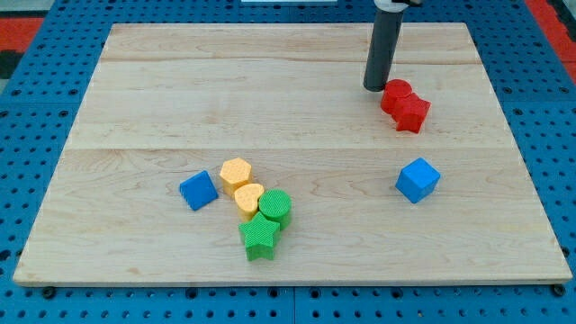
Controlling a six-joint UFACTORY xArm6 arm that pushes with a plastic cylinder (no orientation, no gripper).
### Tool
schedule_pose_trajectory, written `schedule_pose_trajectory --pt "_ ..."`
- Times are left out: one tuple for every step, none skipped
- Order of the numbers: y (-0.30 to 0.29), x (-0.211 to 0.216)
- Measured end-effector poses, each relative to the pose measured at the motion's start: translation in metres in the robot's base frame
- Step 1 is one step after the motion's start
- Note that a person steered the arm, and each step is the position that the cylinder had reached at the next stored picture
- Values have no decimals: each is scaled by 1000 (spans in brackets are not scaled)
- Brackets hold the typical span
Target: Tap the blue cube
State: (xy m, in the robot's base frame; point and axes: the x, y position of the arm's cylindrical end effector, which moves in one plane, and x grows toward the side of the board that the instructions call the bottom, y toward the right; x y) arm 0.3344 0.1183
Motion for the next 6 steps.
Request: schedule_pose_trajectory --pt "-54 44" --pt "-120 92" --pt "-73 98" --pt "2 124" --pt "115 132" --pt "163 171"
